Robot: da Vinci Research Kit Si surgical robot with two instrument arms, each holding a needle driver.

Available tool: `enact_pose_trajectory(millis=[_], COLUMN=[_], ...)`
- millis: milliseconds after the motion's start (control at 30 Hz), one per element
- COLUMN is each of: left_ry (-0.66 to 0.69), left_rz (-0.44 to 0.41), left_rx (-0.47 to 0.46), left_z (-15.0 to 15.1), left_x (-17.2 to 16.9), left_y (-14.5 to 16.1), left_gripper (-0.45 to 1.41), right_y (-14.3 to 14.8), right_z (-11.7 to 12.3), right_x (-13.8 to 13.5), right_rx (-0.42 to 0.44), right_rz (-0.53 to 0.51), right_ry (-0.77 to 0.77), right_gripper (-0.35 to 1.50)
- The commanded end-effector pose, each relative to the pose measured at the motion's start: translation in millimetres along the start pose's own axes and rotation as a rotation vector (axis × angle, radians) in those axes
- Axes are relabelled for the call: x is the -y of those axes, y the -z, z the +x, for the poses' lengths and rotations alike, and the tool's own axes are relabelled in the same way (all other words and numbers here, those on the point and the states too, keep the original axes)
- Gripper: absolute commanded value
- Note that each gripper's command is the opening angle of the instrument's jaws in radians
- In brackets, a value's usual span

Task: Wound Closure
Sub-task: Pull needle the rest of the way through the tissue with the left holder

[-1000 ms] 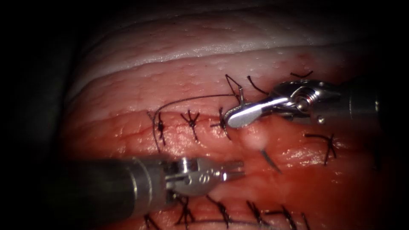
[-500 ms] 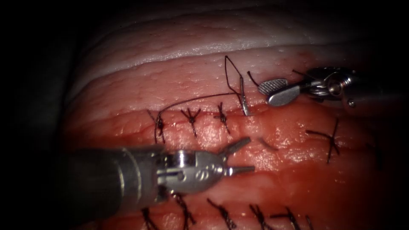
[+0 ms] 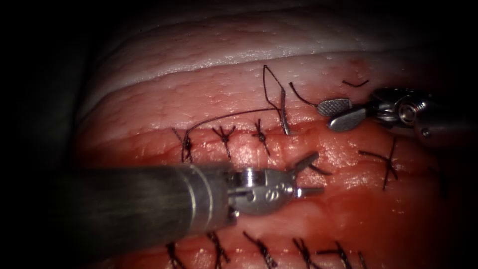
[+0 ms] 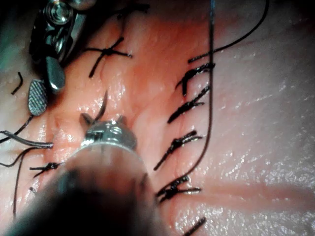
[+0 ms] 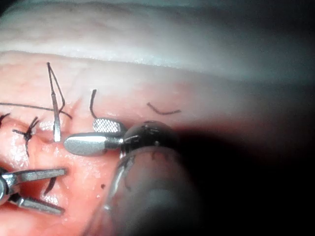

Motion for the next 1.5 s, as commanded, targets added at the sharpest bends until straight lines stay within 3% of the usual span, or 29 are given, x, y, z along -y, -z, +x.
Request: enact_pose_trajectory(millis=[33,100,133,300,433,733,933,1200,1500], left_ry=[0.006,0.025,0.044,0.134,0.283,0.608,0.823,0.888,0.897], left_rz=[0.000,-0.003,-0.004,-0.072,-0.161,-0.376,-0.554,-0.653,-0.704], left_rx=[-0.001,-0.004,-0.004,-0.073,-0.178,-0.444,-0.626,-0.746,-0.786], left_z=[-0.1,-0.2,-0.1,0.5,1.3,3.3,3.4,4.2,6.5], left_x=[0.0,0.2,0.3,0.4,0.8,3.6,5.5,5.9,6.1], left_y=[-0.7,-0.7,-0.6,0.0,1.4,5.9,8.2,10.2,14.3], left_gripper=[-0.03,-0.43,-0.45,-0.45,-0.45,-0.45,-0.45,-0.45,-0.45], right_y=[-1.1,-1.3,-1.3,-0.8,-0.4,0.3,-0.4,-2.6,-4.2], right_z=[-0.5,-1.0,-1.3,-1.9,-1.8,-3.1,-4.3,-4.5,-5.1], right_x=[-0.4,-0.4,-0.4,0.4,1.1,3.0,4.9,6.8,5.3], right_rx=[-0.001,-0.003,-0.004,0.009,0.014,0.071,0.088,0.062,0.076], right_rz=[0.002,0.002,0.002,0.019,0.030,0.005,-0.004,-0.033,-0.095], right_ry=[0.001,-0.002,0.001,0.060,0.225,0.549,0.703,0.867,0.930], right_gripper=[0.93,0.88,0.88,0.89,1.15,1.04,1.15,1.08,1.03])
